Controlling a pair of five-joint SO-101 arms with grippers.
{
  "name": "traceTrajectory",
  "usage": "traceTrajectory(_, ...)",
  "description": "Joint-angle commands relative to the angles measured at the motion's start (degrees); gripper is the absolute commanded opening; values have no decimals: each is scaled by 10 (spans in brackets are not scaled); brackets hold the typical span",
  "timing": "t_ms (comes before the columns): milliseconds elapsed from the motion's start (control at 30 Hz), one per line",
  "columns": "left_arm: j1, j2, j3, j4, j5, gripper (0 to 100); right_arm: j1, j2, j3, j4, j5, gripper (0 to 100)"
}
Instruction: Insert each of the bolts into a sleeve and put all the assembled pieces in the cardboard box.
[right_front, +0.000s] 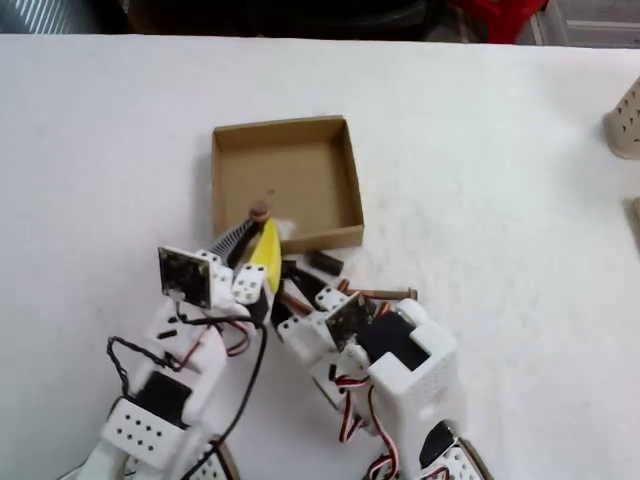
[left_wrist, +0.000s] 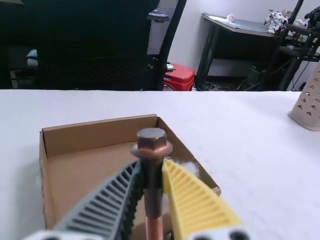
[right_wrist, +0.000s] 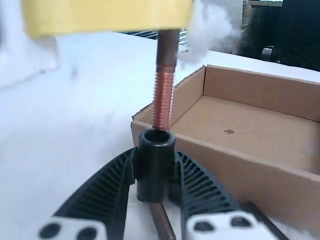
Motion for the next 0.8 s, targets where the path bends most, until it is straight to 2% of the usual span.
traceTrajectory(0,22,-13,-3,1,5,20,0,-3,-11,0,-5,14)
traceTrajectory(767,21,-14,-3,58,1,21,12,-6,-11,0,-6,14)
